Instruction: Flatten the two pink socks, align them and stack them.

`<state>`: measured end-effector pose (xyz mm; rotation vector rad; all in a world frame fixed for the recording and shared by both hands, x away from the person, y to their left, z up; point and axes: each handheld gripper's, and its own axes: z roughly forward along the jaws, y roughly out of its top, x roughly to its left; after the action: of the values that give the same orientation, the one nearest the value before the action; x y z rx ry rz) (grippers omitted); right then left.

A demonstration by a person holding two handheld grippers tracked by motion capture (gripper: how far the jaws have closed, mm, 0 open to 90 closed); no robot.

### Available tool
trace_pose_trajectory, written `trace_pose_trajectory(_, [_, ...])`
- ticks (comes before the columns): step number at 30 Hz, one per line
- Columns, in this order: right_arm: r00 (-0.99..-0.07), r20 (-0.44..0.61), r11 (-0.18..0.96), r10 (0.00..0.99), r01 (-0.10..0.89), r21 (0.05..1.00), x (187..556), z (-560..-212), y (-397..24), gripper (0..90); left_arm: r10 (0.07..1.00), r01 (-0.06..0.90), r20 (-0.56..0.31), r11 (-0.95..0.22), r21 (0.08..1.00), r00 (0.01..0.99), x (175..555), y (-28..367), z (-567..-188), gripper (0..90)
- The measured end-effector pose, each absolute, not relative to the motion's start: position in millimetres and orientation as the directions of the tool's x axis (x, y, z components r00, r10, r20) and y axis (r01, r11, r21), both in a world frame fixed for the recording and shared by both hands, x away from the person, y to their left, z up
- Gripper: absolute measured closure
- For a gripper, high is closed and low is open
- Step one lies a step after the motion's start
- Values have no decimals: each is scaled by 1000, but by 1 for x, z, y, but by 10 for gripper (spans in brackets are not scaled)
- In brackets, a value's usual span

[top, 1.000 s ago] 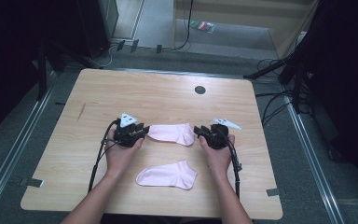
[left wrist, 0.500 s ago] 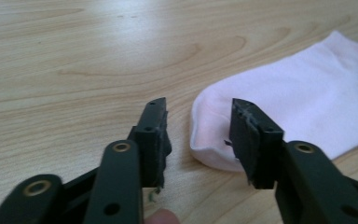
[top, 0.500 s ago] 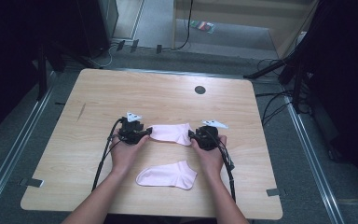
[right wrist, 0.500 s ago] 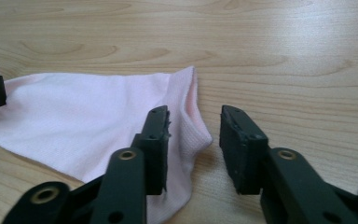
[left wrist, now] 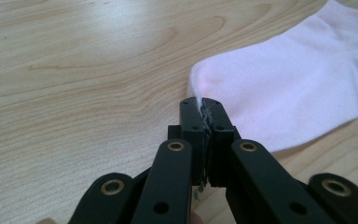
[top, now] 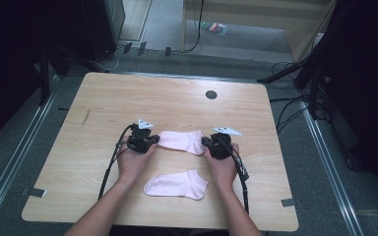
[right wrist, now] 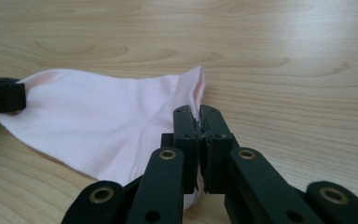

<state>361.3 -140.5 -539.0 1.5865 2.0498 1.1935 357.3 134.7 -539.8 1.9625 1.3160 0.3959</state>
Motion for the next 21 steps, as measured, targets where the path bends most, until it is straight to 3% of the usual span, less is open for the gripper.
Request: trace_pose_trajectory(21, [-372, 321, -15, 871, 632, 775, 327, -511, -159, 874, 847, 594, -216, -139, 793, 487, 317, 153, -513, 896])
